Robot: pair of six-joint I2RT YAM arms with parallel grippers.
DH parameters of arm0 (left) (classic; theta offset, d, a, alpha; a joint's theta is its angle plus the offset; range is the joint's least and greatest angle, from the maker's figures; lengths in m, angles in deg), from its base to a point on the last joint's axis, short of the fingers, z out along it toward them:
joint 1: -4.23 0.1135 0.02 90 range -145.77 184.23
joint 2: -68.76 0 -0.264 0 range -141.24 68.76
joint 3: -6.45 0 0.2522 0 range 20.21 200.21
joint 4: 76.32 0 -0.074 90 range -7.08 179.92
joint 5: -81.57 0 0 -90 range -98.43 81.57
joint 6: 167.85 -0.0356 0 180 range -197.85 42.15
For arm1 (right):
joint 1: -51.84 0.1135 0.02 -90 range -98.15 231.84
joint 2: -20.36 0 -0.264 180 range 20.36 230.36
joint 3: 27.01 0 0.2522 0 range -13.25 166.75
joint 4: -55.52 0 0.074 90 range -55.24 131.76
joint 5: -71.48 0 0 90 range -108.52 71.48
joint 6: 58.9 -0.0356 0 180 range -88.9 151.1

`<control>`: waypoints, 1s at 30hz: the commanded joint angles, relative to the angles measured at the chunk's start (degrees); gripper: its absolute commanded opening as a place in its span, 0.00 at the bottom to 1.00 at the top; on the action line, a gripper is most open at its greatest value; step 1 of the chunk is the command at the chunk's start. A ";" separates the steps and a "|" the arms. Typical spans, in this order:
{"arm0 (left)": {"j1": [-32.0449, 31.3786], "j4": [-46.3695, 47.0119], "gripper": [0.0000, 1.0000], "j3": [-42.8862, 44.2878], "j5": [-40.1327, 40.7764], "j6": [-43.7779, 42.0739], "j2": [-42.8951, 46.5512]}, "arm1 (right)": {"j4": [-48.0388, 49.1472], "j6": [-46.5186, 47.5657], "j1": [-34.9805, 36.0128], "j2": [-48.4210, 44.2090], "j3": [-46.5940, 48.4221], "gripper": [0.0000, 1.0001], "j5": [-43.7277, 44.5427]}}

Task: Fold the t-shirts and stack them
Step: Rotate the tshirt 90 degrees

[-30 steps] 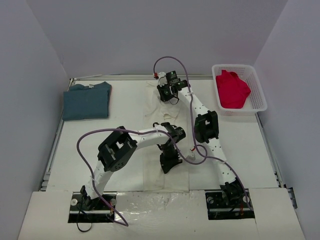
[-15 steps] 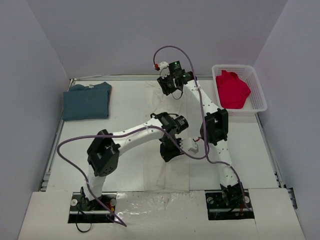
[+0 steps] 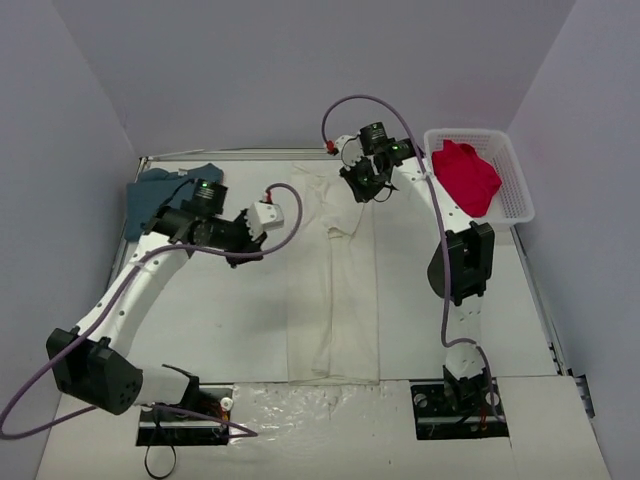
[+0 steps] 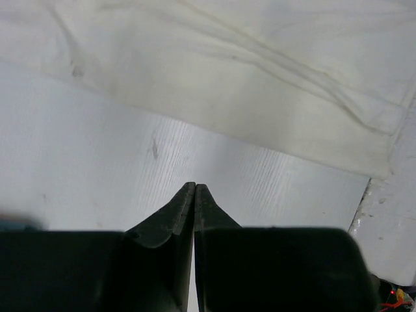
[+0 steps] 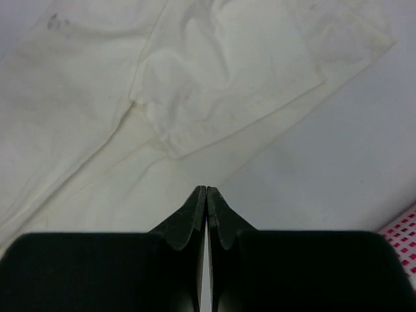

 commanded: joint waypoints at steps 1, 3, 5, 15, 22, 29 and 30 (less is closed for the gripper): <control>8.12 3.72 0.02 -5.10 -5.74 -2.07 4.80 | -13.43 3.67 3.66 1.03 -0.80 0.00 -5.12; 10.58 4.07 0.02 -7.12 -7.15 -1.20 5.77 | -17.13 5.43 4.72 1.55 -3.43 0.00 -7.92; 13.57 6.52 0.02 -10.01 -7.95 2.30 7.26 | -18.45 6.40 6.39 1.47 -5.71 0.00 -8.72; 19.20 14.26 0.02 -14.07 -10.14 8.56 5.51 | -19.33 9.12 14.38 -2.93 -20.91 0.00 -16.28; 23.51 15.23 0.02 -16.00 -12.08 9.01 7.18 | -18.19 9.13 20.89 -1.43 -23.74 0.00 -18.30; 24.21 15.76 0.02 -17.68 -11.03 8.74 8.94 | -18.98 8.60 25.02 0.50 -21.37 0.00 -18.39; 24.39 15.76 0.02 -17.76 -11.03 8.74 9.11 | -19.16 8.69 25.81 0.76 -21.46 0.00 -18.31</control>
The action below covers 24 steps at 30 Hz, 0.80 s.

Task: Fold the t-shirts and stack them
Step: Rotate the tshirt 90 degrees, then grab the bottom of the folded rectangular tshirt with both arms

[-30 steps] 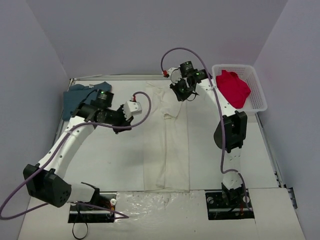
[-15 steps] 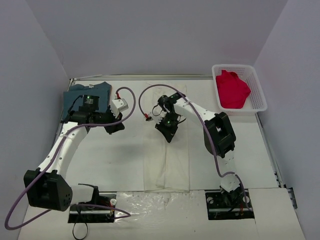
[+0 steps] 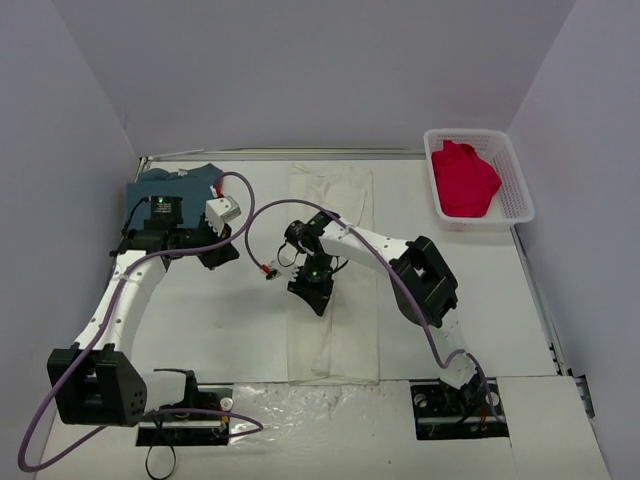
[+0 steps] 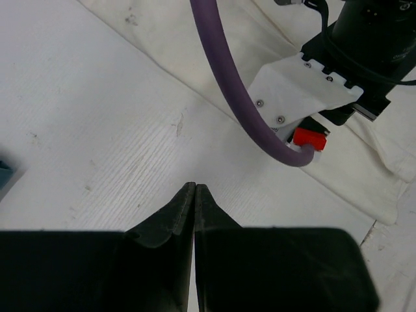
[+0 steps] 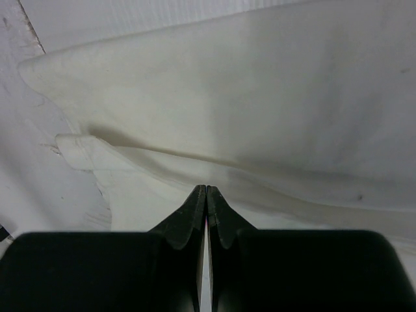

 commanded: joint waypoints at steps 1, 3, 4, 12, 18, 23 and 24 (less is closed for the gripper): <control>0.70 1.62 0.02 0.20 -1.34 -0.11 2.38 | -3.47 0.36 1.53 0.26 1.63 0.00 -0.99; 0.79 1.62 0.02 0.11 -1.08 -0.11 2.38 | -3.38 0.45 2.50 0.70 0.40 0.00 -0.21; 0.70 1.62 0.02 0.11 -0.99 -0.02 2.29 | -3.38 0.53 2.68 0.88 -0.04 0.00 0.15; 0.70 1.62 0.02 -0.15 -0.81 -0.20 2.56 | -1.89 0.89 2.77 -0.70 -7.15 0.00 0.06; 0.79 1.36 0.02 -0.50 -0.99 -0.29 3.43 | -1.01 0.45 2.50 -4.03 -11.63 0.00 1.47; 0.79 1.44 0.02 -1.03 -0.81 -0.29 4.23 | 1.01 -0.17 1.89 -5.62 -15.68 0.00 3.05; 0.70 1.44 0.02 -1.12 -0.81 -0.37 4.23 | 1.54 -0.52 1.63 -5.80 -16.47 0.00 2.96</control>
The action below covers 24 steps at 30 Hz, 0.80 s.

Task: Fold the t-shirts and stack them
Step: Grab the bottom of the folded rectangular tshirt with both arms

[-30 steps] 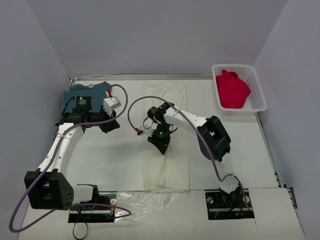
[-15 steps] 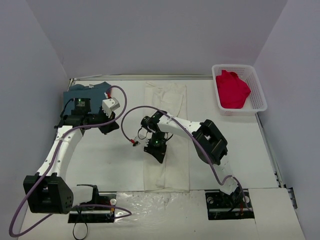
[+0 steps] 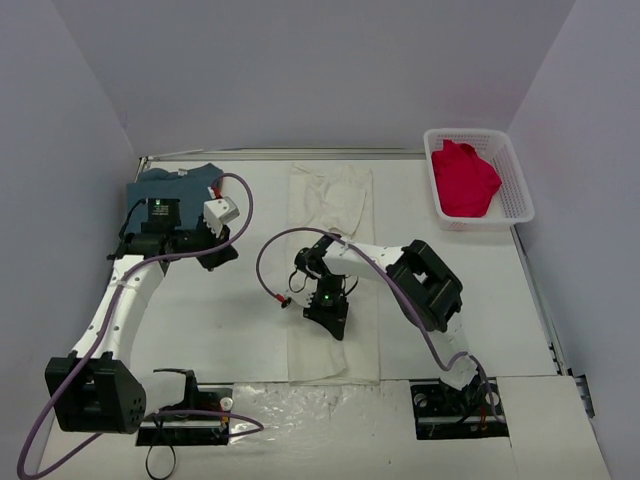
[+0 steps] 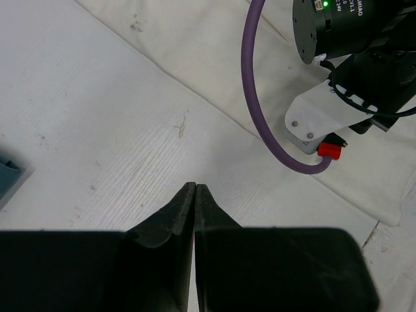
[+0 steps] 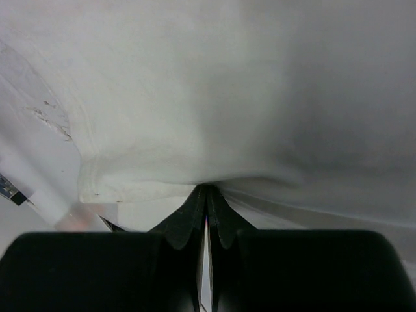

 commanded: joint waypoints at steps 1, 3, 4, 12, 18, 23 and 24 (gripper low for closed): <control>0.44 0.88 0.02 -0.24 -0.90 -0.37 2.26 | -0.38 -0.65 -0.93 -3.42 -2.97 0.00 1.54; 0.44 0.61 0.02 -0.24 -0.73 -0.55 2.70 | -0.11 -0.56 -1.37 -3.68 -3.33 0.00 1.37; 0.44 0.52 0.03 -0.24 -0.64 -0.64 2.79 | -0.11 -0.48 -1.55 -4.12 -3.16 0.00 1.36; 0.35 0.35 0.02 0.29 0.24 -0.73 2.35 | 1.03 0.40 -9.00 -0.53 2.02 0.00 -0.39; 0.44 0.09 0.02 0.46 -0.20 -1.25 2.17 | 0.77 1.72 -13.59 4.84 9.58 0.00 -0.40; 0.35 -0.09 0.02 0.64 0.50 -1.60 1.65 | 0.24 2.34 -15.96 9.23 14.50 0.00 1.54; 0.35 -0.09 0.03 0.55 0.85 -1.60 1.56 | -0.02 2.86 -16.31 10.02 15.73 0.00 1.45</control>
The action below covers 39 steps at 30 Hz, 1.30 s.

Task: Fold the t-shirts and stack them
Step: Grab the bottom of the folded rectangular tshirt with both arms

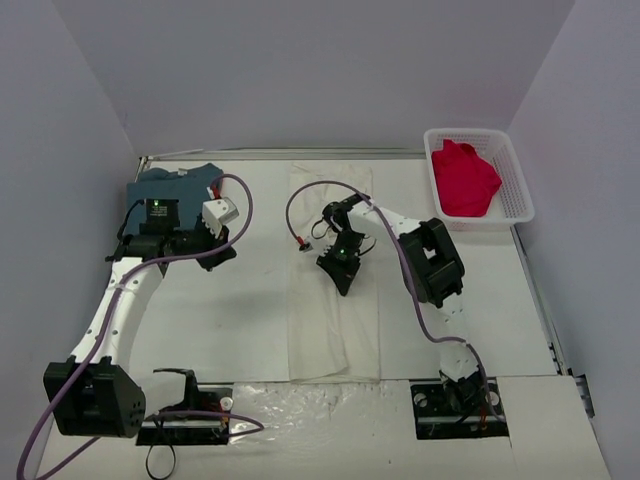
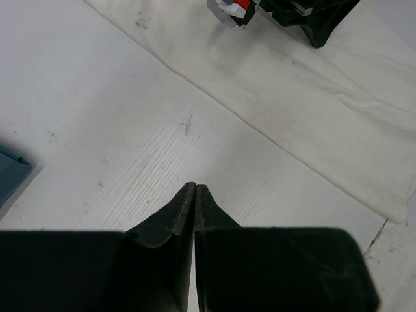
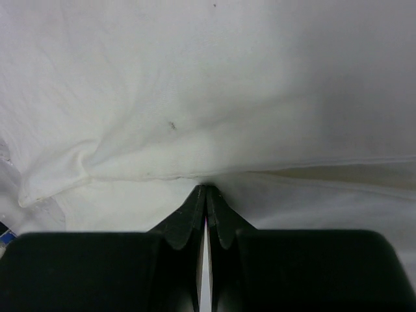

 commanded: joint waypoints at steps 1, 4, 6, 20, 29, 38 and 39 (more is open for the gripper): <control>0.35 0.06 0.02 0.66 -0.15 -1.17 -0.06 | -0.94 2.54 -0.80 3.51 3.26 0.00 2.41; 0.44 0.06 0.02 0.66 0.29 -1.34 -0.41 | -0.86 2.89 -1.59 6.33 5.71 0.00 2.68; 0.35 -0.03 0.02 0.75 0.47 -1.43 -0.59 | -0.86 2.89 -2.03 8.35 7.21 0.00 2.59; 0.44 0.06 0.02 2.06 2.31 -2.31 -4.63 | -0.24 -0.71 -8.27 22.58 33.04 0.00 7.07; 0.35 -0.82 0.02 3.74 3.54 -3.01 -8.59 | 1.60 -0.80 -9.68 26.37 43.34 0.00 10.24; 1.14 -5.82 0.13 3.04 -1.19 -8.11 -5.88 | 1.95 2.45 -10.73 6.80 24.38 0.08 3.22; 1.23 -5.83 0.19 2.51 -2.42 -8.46 -4.99 | 1.96 2.62 -10.99 3.90 22.10 0.12 2.34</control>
